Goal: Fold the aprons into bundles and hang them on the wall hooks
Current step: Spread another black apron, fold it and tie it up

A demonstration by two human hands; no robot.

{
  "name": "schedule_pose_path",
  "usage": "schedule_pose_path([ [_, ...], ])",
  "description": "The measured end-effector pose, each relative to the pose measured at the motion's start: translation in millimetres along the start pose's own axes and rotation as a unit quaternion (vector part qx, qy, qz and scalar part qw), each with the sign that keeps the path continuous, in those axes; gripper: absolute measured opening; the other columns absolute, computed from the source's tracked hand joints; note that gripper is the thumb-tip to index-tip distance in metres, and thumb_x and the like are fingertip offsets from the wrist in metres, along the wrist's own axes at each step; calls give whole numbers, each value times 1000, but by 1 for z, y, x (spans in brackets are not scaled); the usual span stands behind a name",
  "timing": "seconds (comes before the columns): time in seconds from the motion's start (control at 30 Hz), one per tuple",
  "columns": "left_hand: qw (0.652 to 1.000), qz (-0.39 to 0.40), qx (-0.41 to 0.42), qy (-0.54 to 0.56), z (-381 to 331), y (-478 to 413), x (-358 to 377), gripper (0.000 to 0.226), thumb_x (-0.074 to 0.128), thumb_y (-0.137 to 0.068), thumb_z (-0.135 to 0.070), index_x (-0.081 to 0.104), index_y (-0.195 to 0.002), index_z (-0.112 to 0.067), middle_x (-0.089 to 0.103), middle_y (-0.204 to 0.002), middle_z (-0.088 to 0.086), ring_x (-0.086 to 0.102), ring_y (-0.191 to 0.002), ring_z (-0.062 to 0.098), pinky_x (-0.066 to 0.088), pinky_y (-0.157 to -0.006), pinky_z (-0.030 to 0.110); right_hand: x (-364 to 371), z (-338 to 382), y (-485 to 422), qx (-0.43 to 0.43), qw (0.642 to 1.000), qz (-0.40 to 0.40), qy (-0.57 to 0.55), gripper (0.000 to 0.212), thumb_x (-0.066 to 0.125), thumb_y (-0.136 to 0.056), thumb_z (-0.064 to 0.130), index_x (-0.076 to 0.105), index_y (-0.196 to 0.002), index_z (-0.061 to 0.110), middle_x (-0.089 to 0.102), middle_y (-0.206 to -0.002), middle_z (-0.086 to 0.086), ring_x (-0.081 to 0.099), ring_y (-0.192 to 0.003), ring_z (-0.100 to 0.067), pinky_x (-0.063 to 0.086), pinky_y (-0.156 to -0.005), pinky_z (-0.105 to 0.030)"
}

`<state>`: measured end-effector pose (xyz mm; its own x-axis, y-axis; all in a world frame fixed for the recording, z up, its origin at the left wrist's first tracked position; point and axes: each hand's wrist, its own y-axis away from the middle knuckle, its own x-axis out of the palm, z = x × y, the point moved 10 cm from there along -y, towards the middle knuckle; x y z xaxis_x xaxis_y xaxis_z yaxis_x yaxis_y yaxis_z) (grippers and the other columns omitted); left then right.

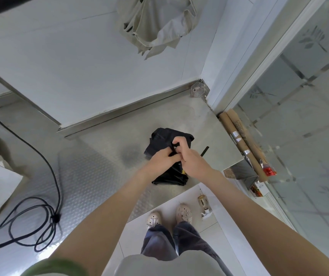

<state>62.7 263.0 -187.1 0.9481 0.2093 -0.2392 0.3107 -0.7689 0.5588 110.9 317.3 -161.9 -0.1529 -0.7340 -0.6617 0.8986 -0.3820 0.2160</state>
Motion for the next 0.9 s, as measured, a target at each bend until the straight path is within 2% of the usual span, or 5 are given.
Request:
schedule_pose_path([
  [0.07,999,-53,1,0,-1,4,-8,38,46,-98,-39,52,-70,-14,51,-65,-4,45,-60,9,34,-60,24,2,2,-1,-12,1000,2,-2,54,37,-87,-11,20,-114,33,50,-73,-2,46,-57,-19,43,-55,-40],
  [0.2,992,-123,-5,42,5,5,-20,45,40,-101,-33,46,-62,-13,46,-59,-5,40,-56,10,31,-58,25,5,-3,-1,19,998,-16,-66,48,39,-98,1,21,-129,32,56,-78,-2,54,-68,-18,48,-65,-35],
  [0.43,992,-108,19,68,3,3,-20,36,46,-100,-28,53,-67,-15,55,-62,-8,44,-61,8,36,-68,24,-5,-25,-2,125,984,-47,-120,14,44,-100,16,57,-102,14,54,-74,6,48,-68,-10,38,-64,-24],
  [0.63,988,-94,9,121,11,-1,-22,28,46,-101,-24,61,-81,-10,54,-61,-5,43,-55,3,36,-56,9,-11,-31,0,121,967,-83,-207,11,51,-96,8,56,-95,17,65,-79,6,61,-75,-6,49,-71,-21],
  [0.9,992,-90,8,90,7,-1,-21,42,48,-100,-31,53,-63,-11,50,-58,-3,39,-55,9,33,-58,20,-18,-19,0,76,983,-88,-144,18,58,-91,7,54,-86,24,59,-83,-6,54,-82,-17,44,-77,-30],
])
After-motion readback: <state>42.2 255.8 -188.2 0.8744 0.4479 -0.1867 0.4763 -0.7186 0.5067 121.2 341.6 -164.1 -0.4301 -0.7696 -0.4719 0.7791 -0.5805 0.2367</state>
